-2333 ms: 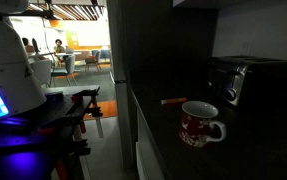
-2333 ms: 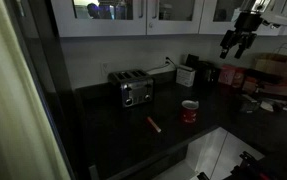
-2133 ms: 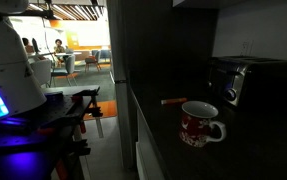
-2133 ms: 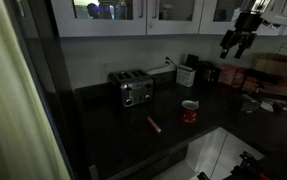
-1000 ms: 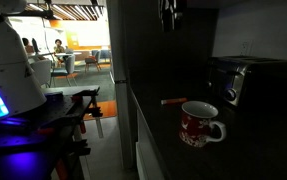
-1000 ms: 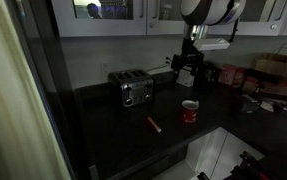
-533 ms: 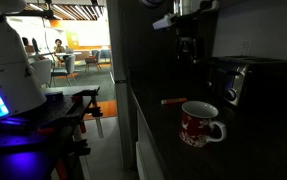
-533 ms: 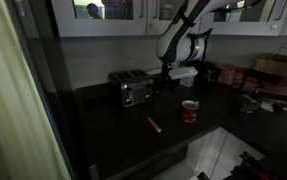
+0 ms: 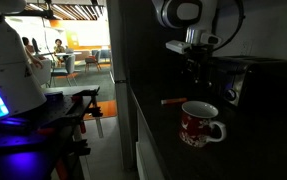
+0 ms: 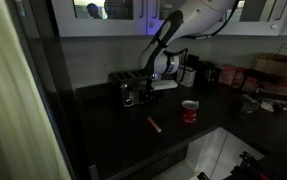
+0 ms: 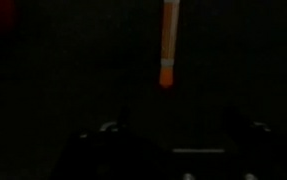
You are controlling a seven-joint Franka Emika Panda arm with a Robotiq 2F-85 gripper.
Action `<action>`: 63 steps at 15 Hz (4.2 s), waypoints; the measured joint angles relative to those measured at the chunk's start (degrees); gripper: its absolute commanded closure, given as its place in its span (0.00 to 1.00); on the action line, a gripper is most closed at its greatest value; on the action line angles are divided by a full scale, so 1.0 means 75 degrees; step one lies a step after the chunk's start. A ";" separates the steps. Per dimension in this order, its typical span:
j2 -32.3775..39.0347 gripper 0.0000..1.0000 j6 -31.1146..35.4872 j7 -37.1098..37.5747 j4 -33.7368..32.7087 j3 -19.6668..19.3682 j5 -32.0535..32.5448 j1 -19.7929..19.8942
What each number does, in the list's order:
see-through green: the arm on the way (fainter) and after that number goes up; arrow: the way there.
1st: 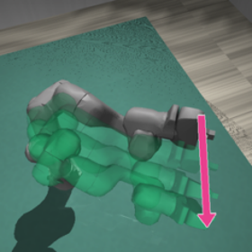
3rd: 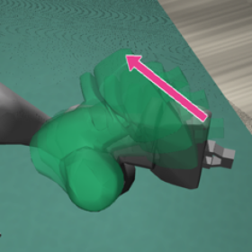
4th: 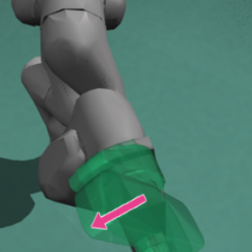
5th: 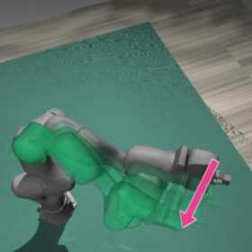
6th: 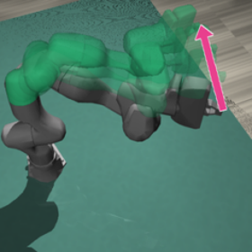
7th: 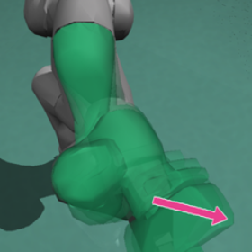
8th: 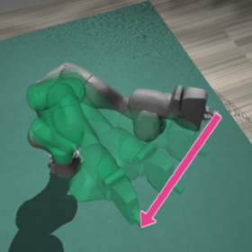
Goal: Put the marker in the mug
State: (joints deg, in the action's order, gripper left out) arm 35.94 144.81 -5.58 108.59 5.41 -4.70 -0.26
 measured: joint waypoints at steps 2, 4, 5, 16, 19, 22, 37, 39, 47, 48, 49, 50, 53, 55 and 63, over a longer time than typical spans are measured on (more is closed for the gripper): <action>0.0391 0.00 -0.0442 0.0008 -0.0414 0.0000 0.0000 -0.0008; 0.0708 0.00 -0.0965 0.0010 -0.0765 0.0001 0.0000 -0.0011; 0.0843 0.00 -0.1192 0.0010 -0.0916 0.0003 -0.0003 -0.0011; 0.1835 0.40 -0.2099 -0.0425 -0.1952 0.0157 -0.0022 0.0009; 0.1969 0.52 -0.2107 -0.0582 -0.2070 0.0130 -0.0012 0.0036; 0.1974 0.76 -0.2098 -0.0583 -0.2132 0.0066 0.0130 0.0047; 0.1153 0.95 -0.0797 -0.1510 -0.1871 0.0735 -0.0921 0.0996; 0.0636 0.95 -0.0416 -0.2284 -0.1354 0.1154 -0.1467 0.1493; -0.0974 0.95 0.0780 -0.2979 0.0655 0.1035 -0.2245 0.2086; -0.1107 0.95 0.1048 -0.2847 0.0853 0.0952 -0.2249 0.2076; -0.1222 0.95 0.1309 -0.2665 0.1031 0.0877 -0.2265 0.2070; -0.1330 0.95 0.1586 -0.2398 0.1203 0.0781 -0.2266 0.2045; -0.1677 0.95 0.2278 -0.1107 0.1708 0.0130 -0.1866 0.1578; -0.1856 0.95 0.2603 0.0209 0.2001 -0.0665 -0.1038 0.0875; -0.1835 0.95 0.2253 0.6523 0.2076 -0.5329 0.3278 -0.3503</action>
State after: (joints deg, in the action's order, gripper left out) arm 22.18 161.71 43.35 124.16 -34.56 19.89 -26.54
